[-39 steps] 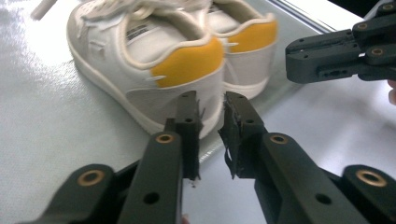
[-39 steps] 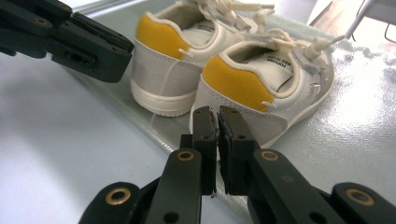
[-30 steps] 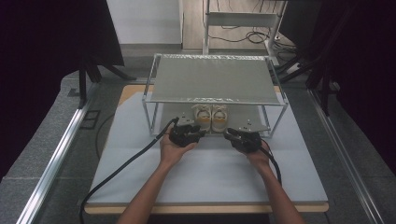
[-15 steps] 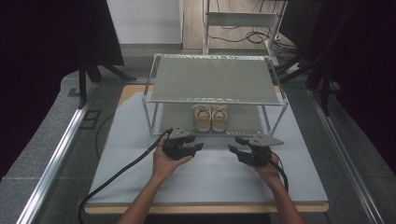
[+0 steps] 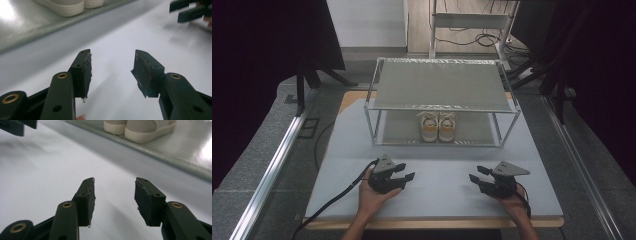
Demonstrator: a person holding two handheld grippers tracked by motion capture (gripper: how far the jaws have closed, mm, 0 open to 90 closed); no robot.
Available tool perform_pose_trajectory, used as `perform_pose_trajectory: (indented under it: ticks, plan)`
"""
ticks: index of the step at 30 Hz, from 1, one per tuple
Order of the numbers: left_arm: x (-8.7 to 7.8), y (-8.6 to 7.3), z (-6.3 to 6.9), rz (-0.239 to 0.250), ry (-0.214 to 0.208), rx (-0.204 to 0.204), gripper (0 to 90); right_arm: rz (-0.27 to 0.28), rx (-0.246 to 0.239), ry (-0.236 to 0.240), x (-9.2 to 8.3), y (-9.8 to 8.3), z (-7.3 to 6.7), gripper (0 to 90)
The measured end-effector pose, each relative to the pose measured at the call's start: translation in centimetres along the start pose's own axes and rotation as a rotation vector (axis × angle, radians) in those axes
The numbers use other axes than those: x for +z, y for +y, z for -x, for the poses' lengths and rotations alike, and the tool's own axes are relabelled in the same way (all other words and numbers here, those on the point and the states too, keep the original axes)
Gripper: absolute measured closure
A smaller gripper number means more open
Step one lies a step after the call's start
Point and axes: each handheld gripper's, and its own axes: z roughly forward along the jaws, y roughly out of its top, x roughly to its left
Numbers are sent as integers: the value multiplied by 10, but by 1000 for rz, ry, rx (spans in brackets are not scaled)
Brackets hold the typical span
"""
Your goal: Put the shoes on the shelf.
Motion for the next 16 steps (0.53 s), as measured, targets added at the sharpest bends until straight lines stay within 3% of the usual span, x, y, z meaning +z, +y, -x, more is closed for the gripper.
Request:
perform_pose_trajectory:
  ticks: [5,10,16]
  plan:
    - [-8,-9,-10,-4,20,-34,491,12,2,-27,-3,-2,0,503]
    - [-9,-6,-8,-2,37,-5,489,2,-15,-40,-3,-3,1,496]
    - [-12,-6,-11,5,51,-14,469,16,-9,-56,-6,-3,3,453]
